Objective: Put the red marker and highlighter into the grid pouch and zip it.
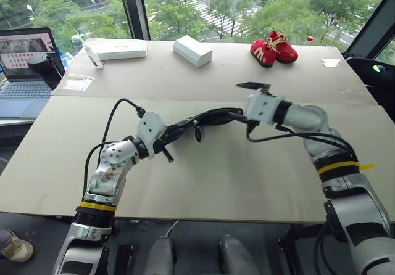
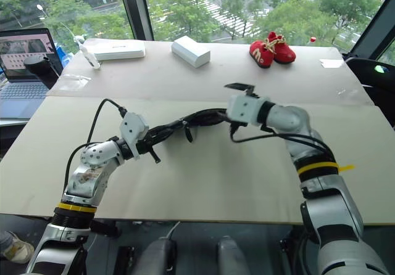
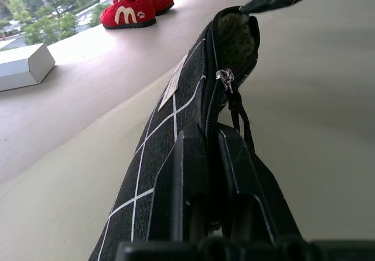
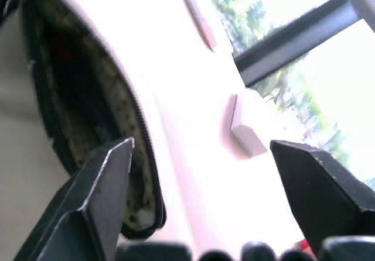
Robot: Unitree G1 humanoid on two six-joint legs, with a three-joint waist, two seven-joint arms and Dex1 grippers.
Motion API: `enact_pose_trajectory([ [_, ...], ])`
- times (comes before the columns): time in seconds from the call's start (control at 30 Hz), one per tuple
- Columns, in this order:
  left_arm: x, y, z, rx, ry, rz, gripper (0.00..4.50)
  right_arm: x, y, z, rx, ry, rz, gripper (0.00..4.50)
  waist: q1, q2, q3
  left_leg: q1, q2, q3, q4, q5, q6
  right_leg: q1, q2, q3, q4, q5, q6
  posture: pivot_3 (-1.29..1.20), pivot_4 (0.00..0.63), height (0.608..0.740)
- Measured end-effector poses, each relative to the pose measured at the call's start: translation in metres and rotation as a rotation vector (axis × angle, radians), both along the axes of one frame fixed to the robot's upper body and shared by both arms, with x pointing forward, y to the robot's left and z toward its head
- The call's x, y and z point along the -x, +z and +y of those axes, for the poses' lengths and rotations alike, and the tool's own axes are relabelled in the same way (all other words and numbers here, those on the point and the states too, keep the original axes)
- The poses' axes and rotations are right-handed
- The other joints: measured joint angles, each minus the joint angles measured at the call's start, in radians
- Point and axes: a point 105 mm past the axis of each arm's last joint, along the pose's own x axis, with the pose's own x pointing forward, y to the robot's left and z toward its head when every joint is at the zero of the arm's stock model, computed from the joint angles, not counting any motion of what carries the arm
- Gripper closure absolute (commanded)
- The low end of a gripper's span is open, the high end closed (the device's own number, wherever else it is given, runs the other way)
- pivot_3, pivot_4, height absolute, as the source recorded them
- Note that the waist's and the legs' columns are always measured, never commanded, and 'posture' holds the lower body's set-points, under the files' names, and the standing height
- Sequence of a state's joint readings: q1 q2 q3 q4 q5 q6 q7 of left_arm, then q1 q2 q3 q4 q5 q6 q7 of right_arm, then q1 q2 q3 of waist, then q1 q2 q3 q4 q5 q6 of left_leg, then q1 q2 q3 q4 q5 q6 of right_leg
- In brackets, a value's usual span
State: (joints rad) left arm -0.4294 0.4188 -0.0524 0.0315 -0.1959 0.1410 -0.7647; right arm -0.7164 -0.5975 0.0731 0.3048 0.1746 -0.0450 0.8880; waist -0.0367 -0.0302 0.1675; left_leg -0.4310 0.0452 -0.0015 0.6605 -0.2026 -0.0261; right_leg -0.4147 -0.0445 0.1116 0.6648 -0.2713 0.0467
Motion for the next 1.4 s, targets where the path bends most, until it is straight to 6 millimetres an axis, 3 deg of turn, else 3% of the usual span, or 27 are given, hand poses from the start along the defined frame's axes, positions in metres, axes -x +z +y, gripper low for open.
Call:
enact_pose_trajectory([
  [0.13, 0.000, -0.001, 0.001, -0.003, 0.003, 0.003, 4.50, 0.053, -0.036, -0.003, -0.242, 0.155, 0.518, 0.36, 0.004, 0.000, 0.000, 0.003, 0.000, -0.002, 0.000, 0.000, 0.000, 0.005, 0.000, -0.003, -0.002, 0.000, 0.000, 0.00, 0.150, 0.729],
  [0.27, -0.001, 0.000, 0.000, 0.000, 0.000, 0.002, 4.50, 0.080, -0.066, 0.036, -0.266, 0.213, 0.676, 0.36, -0.012, 0.000, 0.000, 0.007, 0.000, -0.002, 0.000, 0.000, 0.000, 0.008, 0.002, -0.001, -0.001, 0.000, 0.000, 0.00, 0.150, 0.729],
  [0.47, 0.000, 0.001, -0.003, 0.002, -0.012, 0.002, 4.50, 0.058, -0.088, 0.087, -0.244, 0.067, 0.633, 0.36, -0.008, 0.000, 0.000, 0.007, 0.000, -0.002, 0.000, 0.000, 0.000, 0.008, 0.002, -0.002, -0.002, 0.000, 0.000, 0.00, 0.150, 0.729],
  [0.63, -0.001, 0.001, -0.003, 0.002, -0.012, 0.001, 4.50, 0.027, -0.074, 0.102, -0.257, -0.025, 0.543, 0.36, 0.000, 0.000, 0.000, 0.007, 0.000, -0.002, 0.000, 0.000, 0.000, 0.008, 0.001, -0.002, -0.002, 0.000, 0.000, 0.00, 0.150, 0.729],
  [0.8, -0.001, 0.001, -0.003, 0.002, -0.011, 0.002, 4.50, 0.014, -0.070, 0.111, -0.267, -0.042, 0.528, 0.36, -0.004, 0.000, 0.000, 0.007, 0.000, -0.002, 0.000, 0.000, 0.000, 0.008, 0.001, -0.003, -0.002, 0.000, 0.000, 0.00, 0.150, 0.729],
  [0.9, -0.001, 0.001, -0.003, 0.002, -0.010, 0.002, 4.50, 0.012, -0.066, 0.117, -0.279, -0.028, 0.521, 0.98, -0.005, 0.000, 0.000, 0.007, 0.000, -0.002, 0.000, 0.000, 0.000, 0.008, 0.001, -0.003, -0.002, 0.000, 0.000, 0.00, 0.150, 0.729],
  [1.07, -0.001, 0.000, -0.003, 0.003, -0.009, 0.002, 4.50, 0.013, -0.063, 0.119, -0.274, -0.003, 0.507, 2.73, -0.005, 0.000, 0.000, 0.006, 0.000, -0.002, 0.000, 0.000, 0.000, 0.008, 0.001, -0.003, -0.002, 0.000, 0.000, 0.00, 0.150, 0.729],
  [1.23, 0.000, -0.001, -0.003, 0.003, -0.009, 0.002, 4.50, 0.013, -0.066, 0.107, -0.252, -0.005, 0.509, 4.47, -0.005, 0.000, 0.000, 0.006, 0.000, -0.002, 0.000, 0.000, 0.000, 0.008, 0.001, -0.003, -0.002, 0.000, 0.000, 0.00, 0.150, 0.729],
  [1.4, 0.000, -0.002, -0.003, 0.003, -0.010, 0.005, 4.50, 0.013, -0.064, 0.084, -0.236, -0.032, 0.488, 4.47, -0.004, 0.000, 0.000, 0.006, 0.000, -0.002, 0.000, 0.000, 0.000, 0.008, 0.001, -0.003, -0.002, 0.000, 0.000, 0.00, 0.150, 0.729],
])
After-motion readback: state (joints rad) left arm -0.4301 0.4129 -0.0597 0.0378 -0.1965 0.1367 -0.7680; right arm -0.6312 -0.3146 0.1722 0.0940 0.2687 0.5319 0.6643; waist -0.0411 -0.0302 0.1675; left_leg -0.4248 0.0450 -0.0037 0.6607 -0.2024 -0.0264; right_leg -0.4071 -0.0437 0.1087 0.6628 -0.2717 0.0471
